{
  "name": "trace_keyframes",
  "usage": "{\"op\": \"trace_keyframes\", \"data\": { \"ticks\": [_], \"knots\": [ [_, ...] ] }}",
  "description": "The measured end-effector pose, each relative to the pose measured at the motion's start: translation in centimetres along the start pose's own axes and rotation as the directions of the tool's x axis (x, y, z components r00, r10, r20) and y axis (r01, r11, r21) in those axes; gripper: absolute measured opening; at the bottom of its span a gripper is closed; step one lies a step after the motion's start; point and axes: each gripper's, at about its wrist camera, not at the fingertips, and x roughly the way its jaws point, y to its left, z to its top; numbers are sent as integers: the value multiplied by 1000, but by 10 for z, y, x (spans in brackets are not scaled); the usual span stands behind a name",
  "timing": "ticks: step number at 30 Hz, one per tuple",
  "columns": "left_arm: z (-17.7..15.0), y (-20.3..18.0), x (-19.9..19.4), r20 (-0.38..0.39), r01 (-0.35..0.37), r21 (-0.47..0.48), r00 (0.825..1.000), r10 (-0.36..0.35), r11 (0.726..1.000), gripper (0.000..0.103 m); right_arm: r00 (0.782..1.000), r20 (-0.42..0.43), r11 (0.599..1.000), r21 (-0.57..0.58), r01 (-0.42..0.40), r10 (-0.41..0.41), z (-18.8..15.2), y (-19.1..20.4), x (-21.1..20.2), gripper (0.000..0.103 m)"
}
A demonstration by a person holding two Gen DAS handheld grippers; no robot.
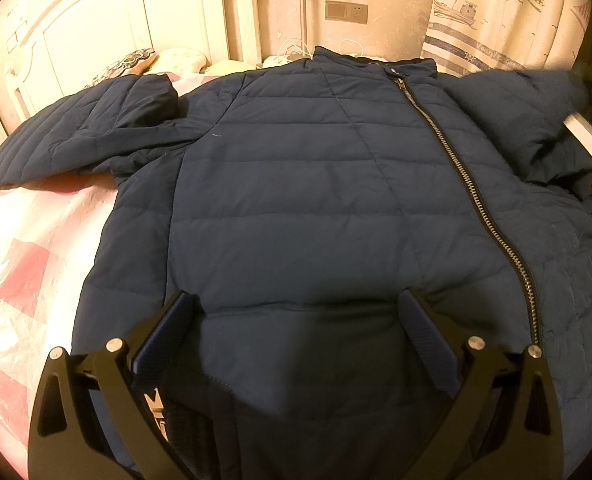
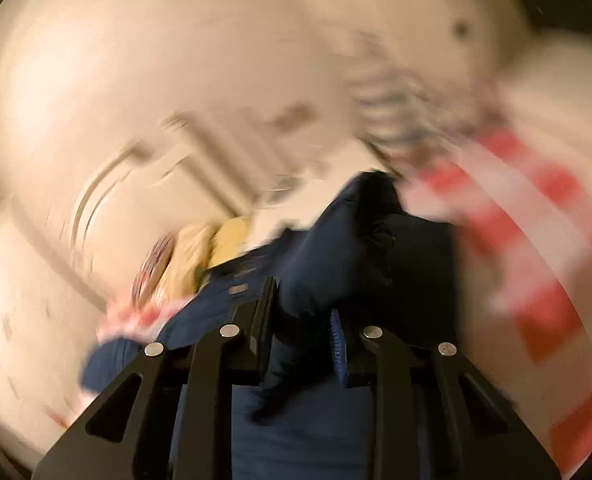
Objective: Fold large clothes
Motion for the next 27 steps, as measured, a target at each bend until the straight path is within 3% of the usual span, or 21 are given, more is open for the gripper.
{"op": "trace_keyframes", "data": {
  "ticks": [3,4,5,7,8,12,14,17,19,22,23,27],
  "knots": [
    [0,0,0,0,1,-1,1000,-1,1000,101,982,-154,950,-274,-149,110,-14,93,16,38],
    [0,0,0,1,3,-2,1000,-3,1000,101,969,-207,931,-310,-193,132,-18,110,19,72],
    [0,0,0,1,5,-4,1000,-5,1000,101,954,-259,909,-344,-236,150,-26,128,22,88],
    [0,1,0,3,11,-8,1000,-11,1000,101,961,-242,876,-424,-231,136,-41,151,16,87],
    [0,2,-1,4,14,-10,1000,-13,1000,101,967,-226,867,-452,-212,119,-45,154,9,82],
    [0,4,-2,10,29,-22,1000,-29,999,101,987,-148,918,-381,-109,55,-30,109,-16,73],
    [0,6,-2,15,44,-32,999,-43,999,101,994,-94,938,-345,26,-62,-23,71,-27,72],
    [0,12,-5,29,84,-64,996,-82,994,101,974,-101,952,-256,170,-202,-22,8,-49,72],
    [4,18,-8,34,167,-108,986,-164,980,100,954,-136,949,-206,237,-268,-31,-32,-52,72],
    [24,31,-10,31,329,-212,944,-330,920,96,928,-177,937,-191,294,-327,-51,-69,-48,72],
    [32,34,-10,37,342,-230,939,-343,911,96,921,-183,932,-192,309,-343,-60,-74,-46,72],
    [77,39,9,46,287,-288,957,-286,914,93,918,-180,927,-201,318,-354,-71,-74,-39,73]
  ]
}}
